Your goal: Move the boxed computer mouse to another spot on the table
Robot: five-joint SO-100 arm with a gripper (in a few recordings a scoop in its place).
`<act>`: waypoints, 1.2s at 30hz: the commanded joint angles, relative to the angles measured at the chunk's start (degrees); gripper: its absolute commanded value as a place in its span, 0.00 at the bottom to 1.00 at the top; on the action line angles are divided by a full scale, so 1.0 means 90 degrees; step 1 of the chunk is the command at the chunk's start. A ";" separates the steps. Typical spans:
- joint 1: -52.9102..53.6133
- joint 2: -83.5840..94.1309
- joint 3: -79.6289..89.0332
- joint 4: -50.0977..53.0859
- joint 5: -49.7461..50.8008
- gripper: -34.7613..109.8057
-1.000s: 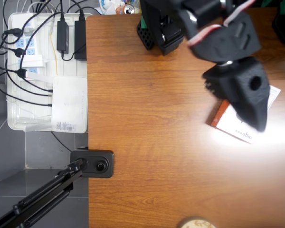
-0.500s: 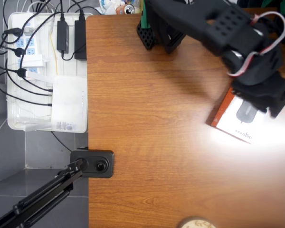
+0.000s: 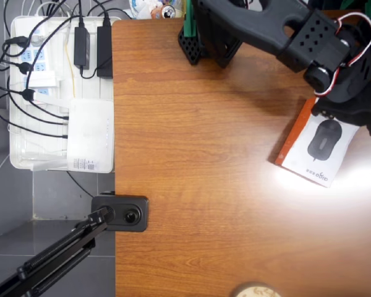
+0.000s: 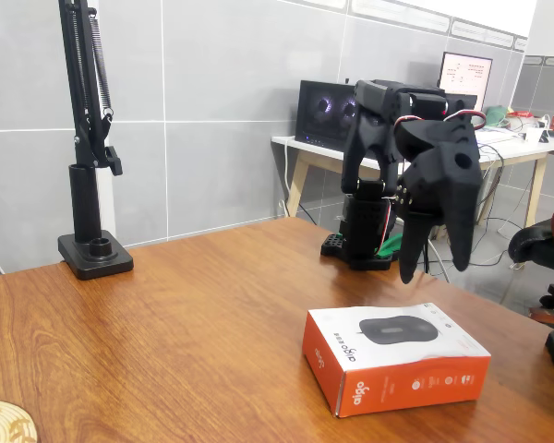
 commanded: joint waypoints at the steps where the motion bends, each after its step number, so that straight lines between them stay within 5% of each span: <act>1: 0.0020 -0.0225 -0.0430 0.0010 -0.0088 0.80; 5: -0.0029 -0.0732 -0.0508 -0.0439 -0.0088 0.93; 32: 0.0352 -0.3750 -0.2031 -0.0605 0.0039 0.89; 36: 0.0342 -0.3809 -0.1846 -0.0527 0.0107 0.77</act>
